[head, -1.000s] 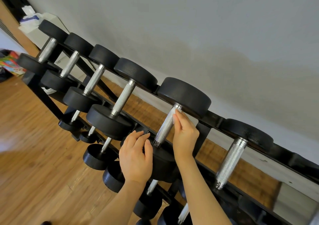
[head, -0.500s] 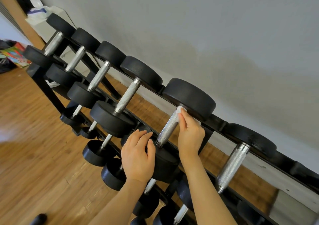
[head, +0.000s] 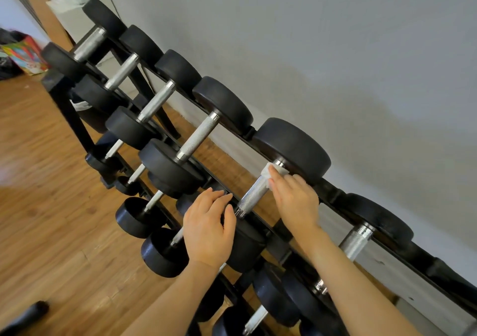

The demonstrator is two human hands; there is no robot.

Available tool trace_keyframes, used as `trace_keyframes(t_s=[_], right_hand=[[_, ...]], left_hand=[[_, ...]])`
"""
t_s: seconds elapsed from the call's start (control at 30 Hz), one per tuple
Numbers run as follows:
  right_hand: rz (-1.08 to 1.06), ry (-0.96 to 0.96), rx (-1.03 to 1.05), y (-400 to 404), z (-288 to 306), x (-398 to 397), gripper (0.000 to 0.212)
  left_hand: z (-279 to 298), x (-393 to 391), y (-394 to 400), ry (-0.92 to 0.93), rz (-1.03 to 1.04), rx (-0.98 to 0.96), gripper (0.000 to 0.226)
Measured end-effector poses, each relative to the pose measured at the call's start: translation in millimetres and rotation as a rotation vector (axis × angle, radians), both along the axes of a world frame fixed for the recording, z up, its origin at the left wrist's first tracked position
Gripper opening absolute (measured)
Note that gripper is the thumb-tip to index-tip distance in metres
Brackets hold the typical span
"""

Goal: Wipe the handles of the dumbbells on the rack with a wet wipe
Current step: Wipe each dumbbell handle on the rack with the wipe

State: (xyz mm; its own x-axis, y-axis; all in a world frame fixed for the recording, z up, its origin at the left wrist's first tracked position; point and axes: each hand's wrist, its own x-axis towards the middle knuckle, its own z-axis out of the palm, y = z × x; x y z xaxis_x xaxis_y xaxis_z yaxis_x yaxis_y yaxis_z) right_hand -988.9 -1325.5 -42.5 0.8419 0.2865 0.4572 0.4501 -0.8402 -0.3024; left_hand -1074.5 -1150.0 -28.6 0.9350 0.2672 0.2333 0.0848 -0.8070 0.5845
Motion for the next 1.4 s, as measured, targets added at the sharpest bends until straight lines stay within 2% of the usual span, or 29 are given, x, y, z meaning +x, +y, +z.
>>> trace_keyframes(t_s=[0.07, 0.13, 0.2, 0.27, 0.33, 0.4, 0.53, 0.63, 0.8, 0.93, 1.07, 1.13, 1.2, 1.27, 1.4], right_hand=[[0.036, 0.001, 0.003, -0.7, 6.4, -1.7, 0.030], [0.001, 0.124, 0.135, -1.6, 14.8, -2.5, 0.019], [-0.007, 0.136, 0.221, 3.0, 6.9, -2.4, 0.017], [0.011, 0.035, 0.177, 7.6, 9.6, -1.6, 0.020], [0.129, -0.055, 0.080, 5.7, 0.4, 0.1, 0.028], [0.215, -0.065, -0.027, 0.2, -5.6, 6.0, 0.033], [0.160, -0.089, -0.026, -2.9, -8.1, 4.4, 0.041], [0.157, -0.098, -0.015, 0.9, -12.5, -0.4, 0.042], [0.167, -0.139, -0.109, -5.3, -8.9, 9.6, 0.042], [0.221, -0.240, -0.131, -2.1, -8.3, 6.5, 0.046], [0.298, -0.305, -0.176, -8.9, -3.4, 12.0, 0.030], [0.329, -0.269, -0.215, -12.1, -2.3, 13.9, 0.034], [0.334, -0.195, -0.241, -15.2, -2.1, 14.9, 0.050], [0.276, -0.123, -0.227, -16.7, -4.0, 16.4, 0.061], [0.106, 0.038, -0.165, -2.5, -13.9, 13.4, 0.069]], left_hand=[[0.0, 0.4, -0.4, -0.004, 0.001, 0.001, 0.042], [-0.1, 0.3, -0.5, -0.001, 0.002, -0.002, 0.042], [-0.9, -0.3, -0.2, 0.003, 0.003, -0.007, 0.042], [-1.0, -0.8, -0.3, 0.005, 0.006, -0.009, 0.042], [-0.2, -0.8, -1.1, 0.010, 0.010, -0.010, 0.043], [0.1, -0.5, -1.7, 0.011, 0.015, -0.011, 0.043], [-2.3, -0.9, -1.0, 0.002, 0.015, -0.025, 0.042], [-3.0, -1.0, -1.3, 0.007, 0.018, -0.025, 0.042], [-2.9, 0.0, -1.7, 0.012, 0.021, -0.022, 0.043], [-2.0, -0.4, -1.9, 0.006, 0.017, -0.025, 0.042], [-2.8, -0.3, -1.1, 0.008, 0.016, -0.029, 0.043], [-2.9, -0.7, -1.3, 0.010, 0.015, -0.027, 0.043], [-2.8, -0.5, -1.5, 0.005, 0.015, -0.027, 0.043], [-3.2, -0.1, -1.4, 0.001, 0.014, -0.027, 0.043], [-3.8, -0.5, -1.1, 0.003, 0.022, -0.027, 0.042]])
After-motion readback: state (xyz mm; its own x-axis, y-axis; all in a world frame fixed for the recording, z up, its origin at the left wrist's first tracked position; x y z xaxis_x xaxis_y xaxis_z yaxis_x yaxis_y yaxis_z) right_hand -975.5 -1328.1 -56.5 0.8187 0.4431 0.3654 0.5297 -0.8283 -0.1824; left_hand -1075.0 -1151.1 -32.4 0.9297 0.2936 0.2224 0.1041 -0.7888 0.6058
